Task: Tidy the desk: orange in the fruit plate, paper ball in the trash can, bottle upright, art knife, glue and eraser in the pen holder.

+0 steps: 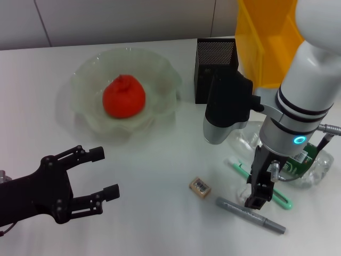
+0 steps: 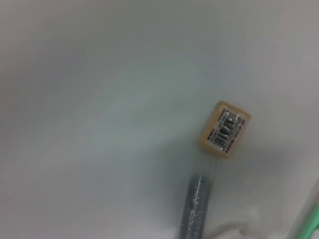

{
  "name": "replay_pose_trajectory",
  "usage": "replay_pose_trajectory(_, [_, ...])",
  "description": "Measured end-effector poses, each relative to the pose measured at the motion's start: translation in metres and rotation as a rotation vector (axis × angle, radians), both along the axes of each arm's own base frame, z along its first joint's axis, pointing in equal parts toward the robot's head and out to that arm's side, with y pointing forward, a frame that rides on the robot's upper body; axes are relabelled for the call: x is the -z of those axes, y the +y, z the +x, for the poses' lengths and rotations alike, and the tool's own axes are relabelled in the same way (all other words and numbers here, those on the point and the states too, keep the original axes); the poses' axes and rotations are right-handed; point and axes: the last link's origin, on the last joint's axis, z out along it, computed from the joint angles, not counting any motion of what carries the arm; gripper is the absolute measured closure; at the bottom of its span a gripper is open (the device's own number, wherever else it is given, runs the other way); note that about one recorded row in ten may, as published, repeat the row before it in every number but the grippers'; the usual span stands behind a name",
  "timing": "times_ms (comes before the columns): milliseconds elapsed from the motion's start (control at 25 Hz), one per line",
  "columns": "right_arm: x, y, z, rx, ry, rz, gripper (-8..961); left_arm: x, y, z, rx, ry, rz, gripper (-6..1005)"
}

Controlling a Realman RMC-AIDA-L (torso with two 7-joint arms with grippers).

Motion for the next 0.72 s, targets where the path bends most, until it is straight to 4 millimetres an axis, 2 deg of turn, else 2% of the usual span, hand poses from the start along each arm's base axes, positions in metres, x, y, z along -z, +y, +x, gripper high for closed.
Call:
replay_pose_trajectory(200, [0.0, 0.0, 0.001, 0.002, -0.001, -0.001, 404, 0.0, -0.001, -0.001, -0.004, 0.001, 0.0, 138])
replay_pose_trajectory(400, [-0.002, -0.001, 0.001, 0.007, 0.003, 0.0, 498, 0.0, -0.002, -0.002, -0.009, 0.002, 0.0, 138])
replay_pose_trajectory(520, [-0.008, 0.0, -0.004, -0.005, 0.018, 0.014, 521, 0.001, -0.003, -0.004, -0.012, 0.001, 0.001, 139])
replay_pose_trajectory(720, [-0.031, 0.002, -0.019, -0.026, 0.04, 0.059, 527, 0.002, -0.003, -0.004, -0.01, 0.0, 0.0, 139])
